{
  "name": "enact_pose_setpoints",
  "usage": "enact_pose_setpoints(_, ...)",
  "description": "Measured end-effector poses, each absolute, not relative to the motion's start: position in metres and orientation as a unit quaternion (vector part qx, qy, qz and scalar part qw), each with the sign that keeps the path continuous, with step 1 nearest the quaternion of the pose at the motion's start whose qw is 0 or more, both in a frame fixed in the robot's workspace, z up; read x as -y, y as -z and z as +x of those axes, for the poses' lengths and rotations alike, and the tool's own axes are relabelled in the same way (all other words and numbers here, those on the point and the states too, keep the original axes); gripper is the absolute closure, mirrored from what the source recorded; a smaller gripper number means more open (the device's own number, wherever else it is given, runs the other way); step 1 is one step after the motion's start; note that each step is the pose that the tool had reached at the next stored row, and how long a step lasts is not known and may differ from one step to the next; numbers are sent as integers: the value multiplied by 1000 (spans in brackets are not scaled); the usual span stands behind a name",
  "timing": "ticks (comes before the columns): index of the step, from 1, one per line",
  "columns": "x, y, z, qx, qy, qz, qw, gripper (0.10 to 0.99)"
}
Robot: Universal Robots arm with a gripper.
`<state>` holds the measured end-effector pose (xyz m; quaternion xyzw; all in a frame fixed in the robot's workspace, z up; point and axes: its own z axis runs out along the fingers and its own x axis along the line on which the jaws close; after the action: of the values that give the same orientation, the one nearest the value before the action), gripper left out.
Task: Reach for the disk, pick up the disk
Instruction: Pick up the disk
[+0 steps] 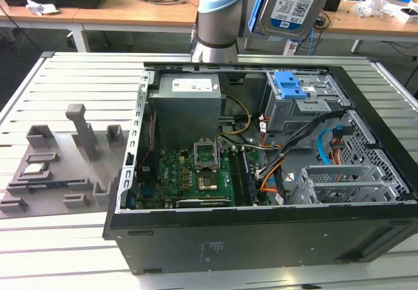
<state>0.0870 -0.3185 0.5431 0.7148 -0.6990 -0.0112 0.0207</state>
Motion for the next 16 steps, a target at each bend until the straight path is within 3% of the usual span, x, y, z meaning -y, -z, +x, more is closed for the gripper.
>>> enact_pose_setpoints(16, 318, -543, 151, 699, 11, 715, 21, 725)
